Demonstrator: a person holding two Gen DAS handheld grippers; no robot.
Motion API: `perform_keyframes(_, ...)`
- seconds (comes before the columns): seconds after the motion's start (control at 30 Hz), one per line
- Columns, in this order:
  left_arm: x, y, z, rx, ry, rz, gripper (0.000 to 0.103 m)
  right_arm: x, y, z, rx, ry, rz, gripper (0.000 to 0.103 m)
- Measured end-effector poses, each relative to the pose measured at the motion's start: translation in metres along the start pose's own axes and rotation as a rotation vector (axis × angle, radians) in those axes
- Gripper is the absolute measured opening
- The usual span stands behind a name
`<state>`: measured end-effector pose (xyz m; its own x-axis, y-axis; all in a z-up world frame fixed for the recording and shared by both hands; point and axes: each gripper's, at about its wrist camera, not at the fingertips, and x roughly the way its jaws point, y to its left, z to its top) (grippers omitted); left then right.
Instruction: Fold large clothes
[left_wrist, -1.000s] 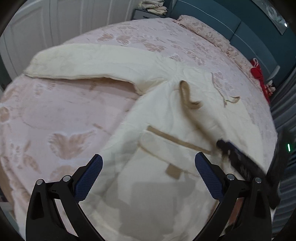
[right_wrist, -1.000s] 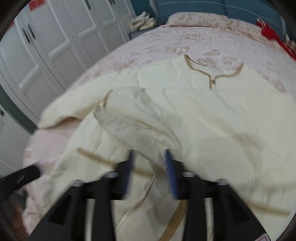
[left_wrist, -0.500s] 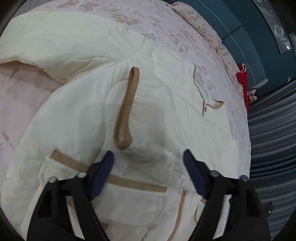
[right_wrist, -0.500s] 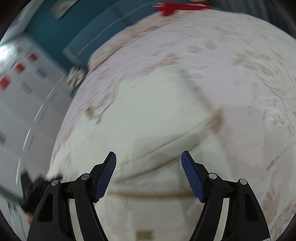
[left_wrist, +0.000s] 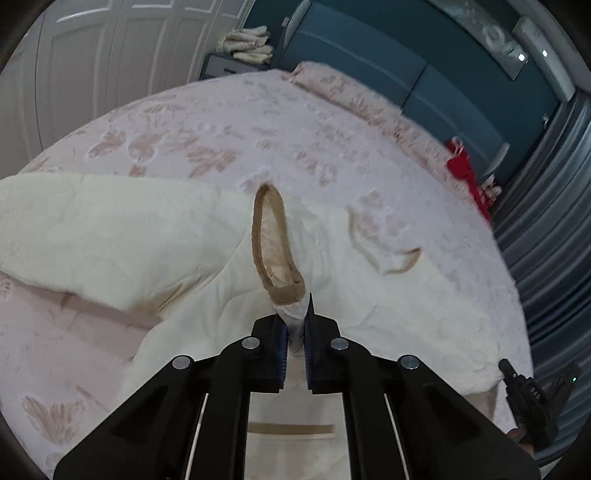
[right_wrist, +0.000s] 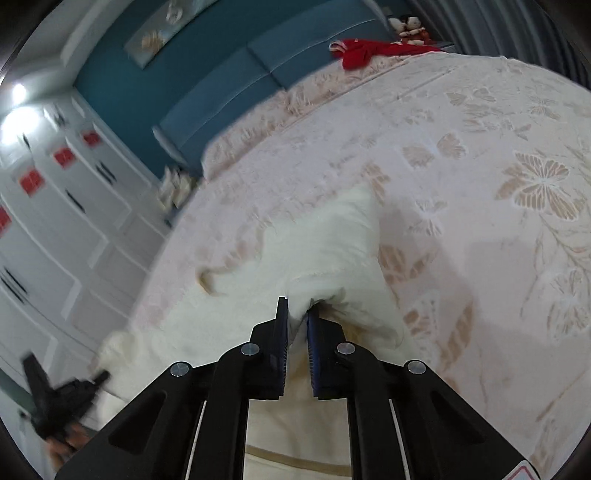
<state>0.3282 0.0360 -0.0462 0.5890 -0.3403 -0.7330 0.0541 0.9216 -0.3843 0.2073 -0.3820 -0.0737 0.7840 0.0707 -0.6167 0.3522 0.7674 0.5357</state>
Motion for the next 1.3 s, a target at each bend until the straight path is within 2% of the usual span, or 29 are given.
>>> perform_keyframes(0.07, 0.036, 0.01, -0.023, 0.008, 0.099, 0.065, 0.006, 0.031, -0.024, -0.016, 0.054, 0.094, -0.066, 0.009)
perform_keyframes(0.13, 0.059, 0.015, -0.043, 0.031, 0.153, 0.118, 0.006, 0.044, -0.038, -0.028, 0.074, 0.13, -0.102, 0.008)
perform_keyframes(0.3, 0.067, 0.015, -0.06, 0.066, 0.128, 0.161, 0.009, 0.045, -0.028, -0.028, -0.003, 0.145, -0.169, 0.012)
perform_keyframes(0.37, 0.066, 0.011, -0.06, 0.09, 0.125, 0.176, 0.01, 0.036, -0.026, -0.03, -0.024, 0.144, -0.199, 0.021)
perform_keyframes(0.43, 0.059, 0.01, -0.057, 0.11, 0.122, 0.188, 0.018, 0.019, -0.023, -0.028, -0.047, 0.118, -0.233, 0.025)
perform_keyframes(0.5, 0.038, 0.013, -0.05, 0.104, 0.093, 0.222, 0.042, -0.001, -0.015, -0.03, -0.091, 0.084, -0.293, 0.025)
perform_keyframes(0.53, 0.028, 0.012, -0.046, 0.1, 0.069, 0.235, 0.048, -0.014, -0.009, -0.032, -0.114, 0.061, -0.313, 0.026)
perform_keyframes(0.6, -0.001, 0.01, -0.04, 0.095, -0.009, 0.257, 0.051, -0.027, 0.005, -0.033, -0.144, 0.036, -0.302, 0.026)
perform_keyframes(0.67, -0.014, 0.002, -0.035, 0.09, -0.038, 0.239, 0.052, -0.024, 0.032, -0.036, -0.196, 0.059, -0.243, 0.026)
perform_keyframes(0.77, -0.007, -0.021, -0.035, 0.109, -0.007, 0.166, 0.052, -0.007, 0.073, -0.052, -0.287, 0.098, -0.171, 0.026)
perform_keyframes(0.93, 0.042, -0.049, -0.062, 0.215, 0.067, 0.198, 0.051, 0.041, 0.121, -0.088, -0.434, 0.174, -0.148, 0.024)
perform_keyframes(1.0, 0.058, -0.045, -0.073, 0.21, 0.099, 0.209, 0.051, 0.063, 0.123, -0.1, -0.451, 0.218, -0.157, 0.021)
perform_keyframes(1.1, 0.067, -0.041, -0.084, 0.223, 0.084, 0.22, 0.051, 0.082, 0.118, -0.114, -0.475, 0.243, -0.187, 0.021)
perform_keyframes(1.3, 0.076, -0.04, -0.096, 0.251, 0.039, 0.219, 0.051, 0.088, 0.107, -0.124, -0.461, 0.224, -0.175, 0.019)
